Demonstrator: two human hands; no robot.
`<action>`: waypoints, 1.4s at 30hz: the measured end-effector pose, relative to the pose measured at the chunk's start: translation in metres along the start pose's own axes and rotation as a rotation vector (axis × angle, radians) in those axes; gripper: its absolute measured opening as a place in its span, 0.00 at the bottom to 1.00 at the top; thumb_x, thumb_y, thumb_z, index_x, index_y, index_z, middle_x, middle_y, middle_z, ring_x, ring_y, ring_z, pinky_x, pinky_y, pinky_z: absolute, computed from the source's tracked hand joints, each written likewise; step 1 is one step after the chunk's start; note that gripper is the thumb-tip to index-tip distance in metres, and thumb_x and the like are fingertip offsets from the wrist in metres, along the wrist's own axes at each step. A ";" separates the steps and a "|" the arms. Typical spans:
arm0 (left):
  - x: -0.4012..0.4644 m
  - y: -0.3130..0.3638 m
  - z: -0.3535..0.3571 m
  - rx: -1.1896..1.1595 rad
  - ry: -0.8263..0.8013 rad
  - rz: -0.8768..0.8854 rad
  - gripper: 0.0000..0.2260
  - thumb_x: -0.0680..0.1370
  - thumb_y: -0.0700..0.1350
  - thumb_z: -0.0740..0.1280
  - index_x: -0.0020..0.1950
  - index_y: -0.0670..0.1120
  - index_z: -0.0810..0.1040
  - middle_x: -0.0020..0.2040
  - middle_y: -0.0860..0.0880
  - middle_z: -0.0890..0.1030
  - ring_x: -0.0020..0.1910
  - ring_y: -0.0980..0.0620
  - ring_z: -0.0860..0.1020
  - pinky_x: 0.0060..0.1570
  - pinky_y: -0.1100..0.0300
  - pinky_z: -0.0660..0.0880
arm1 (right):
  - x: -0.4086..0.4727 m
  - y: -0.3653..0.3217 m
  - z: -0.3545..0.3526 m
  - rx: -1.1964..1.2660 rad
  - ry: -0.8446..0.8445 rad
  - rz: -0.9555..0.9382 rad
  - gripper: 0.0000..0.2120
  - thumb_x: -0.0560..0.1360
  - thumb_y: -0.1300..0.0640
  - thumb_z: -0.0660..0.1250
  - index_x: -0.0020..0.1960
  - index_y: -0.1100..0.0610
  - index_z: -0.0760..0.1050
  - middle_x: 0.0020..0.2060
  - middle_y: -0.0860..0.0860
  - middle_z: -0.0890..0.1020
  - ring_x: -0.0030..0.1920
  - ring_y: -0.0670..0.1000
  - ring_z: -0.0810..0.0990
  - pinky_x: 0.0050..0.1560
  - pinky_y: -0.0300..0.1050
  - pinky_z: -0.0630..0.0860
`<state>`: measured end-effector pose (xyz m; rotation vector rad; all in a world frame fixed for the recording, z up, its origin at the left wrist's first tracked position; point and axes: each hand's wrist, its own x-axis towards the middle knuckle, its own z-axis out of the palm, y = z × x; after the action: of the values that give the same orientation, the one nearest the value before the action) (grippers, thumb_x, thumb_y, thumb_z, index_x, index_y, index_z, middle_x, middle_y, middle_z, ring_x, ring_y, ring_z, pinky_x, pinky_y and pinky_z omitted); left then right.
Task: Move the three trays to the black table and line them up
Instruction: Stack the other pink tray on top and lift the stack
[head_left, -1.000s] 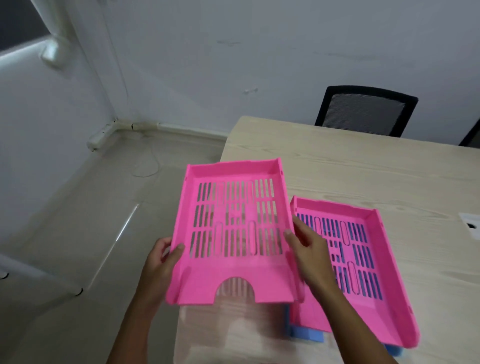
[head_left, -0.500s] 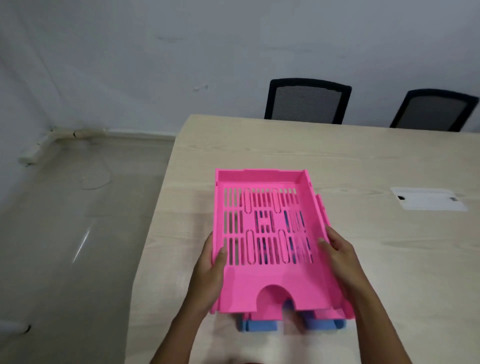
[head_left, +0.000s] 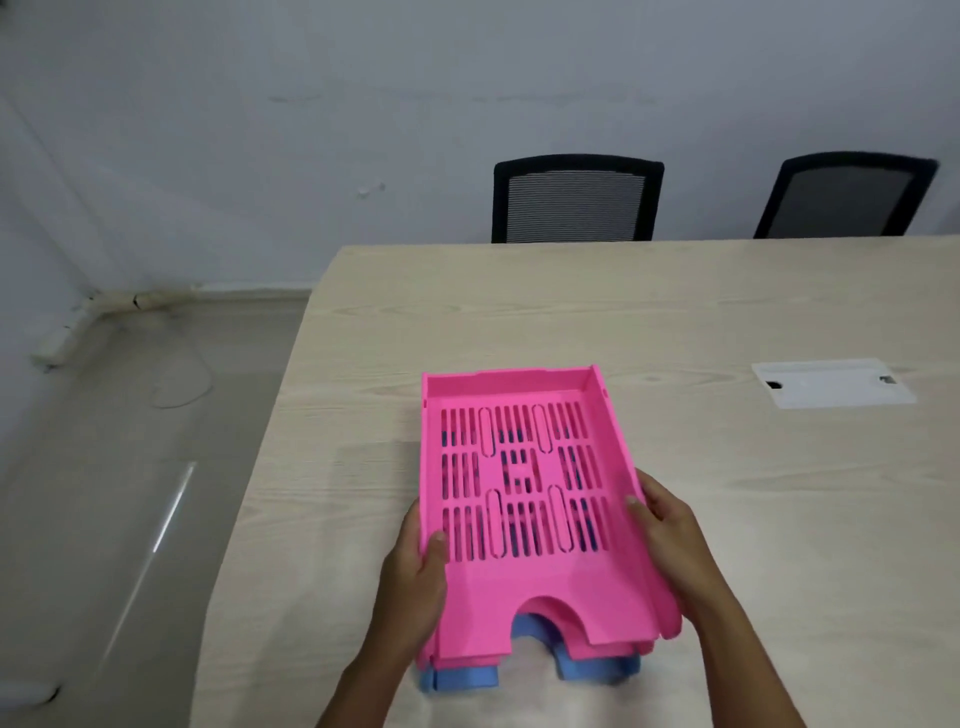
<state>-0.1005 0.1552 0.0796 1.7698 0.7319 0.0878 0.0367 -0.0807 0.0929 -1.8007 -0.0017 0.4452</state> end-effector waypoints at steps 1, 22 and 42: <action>0.001 0.000 -0.001 0.009 0.019 -0.006 0.18 0.83 0.44 0.57 0.73 0.58 0.67 0.57 0.57 0.80 0.57 0.57 0.79 0.59 0.53 0.76 | 0.003 0.001 0.001 -0.012 -0.002 -0.001 0.20 0.83 0.62 0.61 0.61 0.39 0.81 0.55 0.47 0.87 0.53 0.54 0.87 0.54 0.60 0.84; 0.028 -0.007 -0.001 -0.271 0.005 -0.135 0.37 0.66 0.68 0.70 0.71 0.56 0.69 0.64 0.48 0.81 0.59 0.45 0.81 0.59 0.38 0.77 | 0.017 0.025 -0.004 0.022 -0.070 0.105 0.17 0.80 0.51 0.67 0.69 0.45 0.74 0.57 0.47 0.85 0.54 0.50 0.86 0.59 0.59 0.82; 0.022 -0.017 0.006 -0.645 -0.210 -0.347 0.19 0.77 0.49 0.64 0.65 0.42 0.75 0.47 0.39 0.86 0.42 0.40 0.85 0.45 0.47 0.79 | 0.035 0.064 -0.009 0.343 -0.286 0.234 0.32 0.67 0.34 0.72 0.68 0.44 0.76 0.61 0.55 0.84 0.63 0.63 0.81 0.72 0.72 0.64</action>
<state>-0.0874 0.1636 0.0556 1.0079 0.7418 -0.0890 0.0570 -0.0993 0.0252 -1.3939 0.0832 0.8172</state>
